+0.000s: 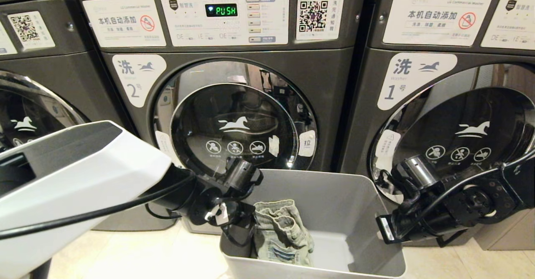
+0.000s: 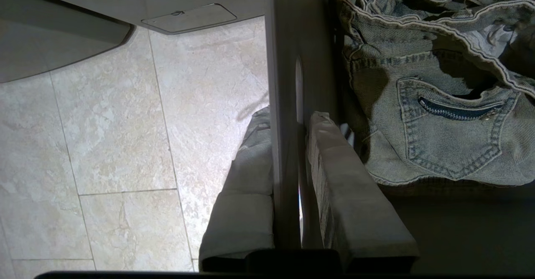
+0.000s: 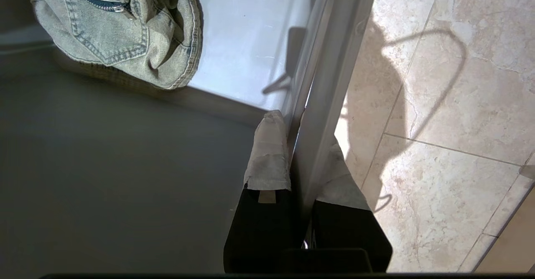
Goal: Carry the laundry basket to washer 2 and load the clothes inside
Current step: Pick up the clothes basket and put it beside the washing machine
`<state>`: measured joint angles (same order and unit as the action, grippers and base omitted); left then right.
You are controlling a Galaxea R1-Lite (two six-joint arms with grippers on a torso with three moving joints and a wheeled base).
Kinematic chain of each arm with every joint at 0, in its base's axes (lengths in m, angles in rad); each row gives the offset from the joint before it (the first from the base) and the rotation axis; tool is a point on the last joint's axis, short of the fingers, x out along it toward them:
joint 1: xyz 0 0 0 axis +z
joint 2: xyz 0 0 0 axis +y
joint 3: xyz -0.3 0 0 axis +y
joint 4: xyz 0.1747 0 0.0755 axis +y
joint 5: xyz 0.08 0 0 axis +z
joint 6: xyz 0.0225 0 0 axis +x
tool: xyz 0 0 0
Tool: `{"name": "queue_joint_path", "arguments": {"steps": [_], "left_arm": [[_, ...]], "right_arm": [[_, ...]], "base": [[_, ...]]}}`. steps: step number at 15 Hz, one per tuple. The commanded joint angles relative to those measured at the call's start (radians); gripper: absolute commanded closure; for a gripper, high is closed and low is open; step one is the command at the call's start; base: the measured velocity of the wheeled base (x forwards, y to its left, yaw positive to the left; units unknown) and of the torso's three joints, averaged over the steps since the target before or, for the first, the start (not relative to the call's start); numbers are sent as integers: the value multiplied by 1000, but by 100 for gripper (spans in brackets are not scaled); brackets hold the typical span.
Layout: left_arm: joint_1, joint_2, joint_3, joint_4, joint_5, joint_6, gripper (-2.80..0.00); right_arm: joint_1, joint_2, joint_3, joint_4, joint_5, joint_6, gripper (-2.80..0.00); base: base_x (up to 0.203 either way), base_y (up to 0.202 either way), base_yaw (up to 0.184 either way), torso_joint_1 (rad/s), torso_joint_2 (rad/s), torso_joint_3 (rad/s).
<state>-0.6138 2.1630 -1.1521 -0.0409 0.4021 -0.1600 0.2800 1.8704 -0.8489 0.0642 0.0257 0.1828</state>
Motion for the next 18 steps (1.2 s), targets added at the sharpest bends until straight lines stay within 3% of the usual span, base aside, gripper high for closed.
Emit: {"name": "queue_joint_path", "arguments": {"steps": [1,18], "left_arm": [[0,6,0,-1,3,-3,0],[14,77,-24,-50,7,-22,0]], "right_arm": [[1,1,-2,0,0,1,0],[1,68,-18,-49,-1,-5,0]], "base": [[0,0,0,0,0,0],[0,0,0,0,0,0]]}}
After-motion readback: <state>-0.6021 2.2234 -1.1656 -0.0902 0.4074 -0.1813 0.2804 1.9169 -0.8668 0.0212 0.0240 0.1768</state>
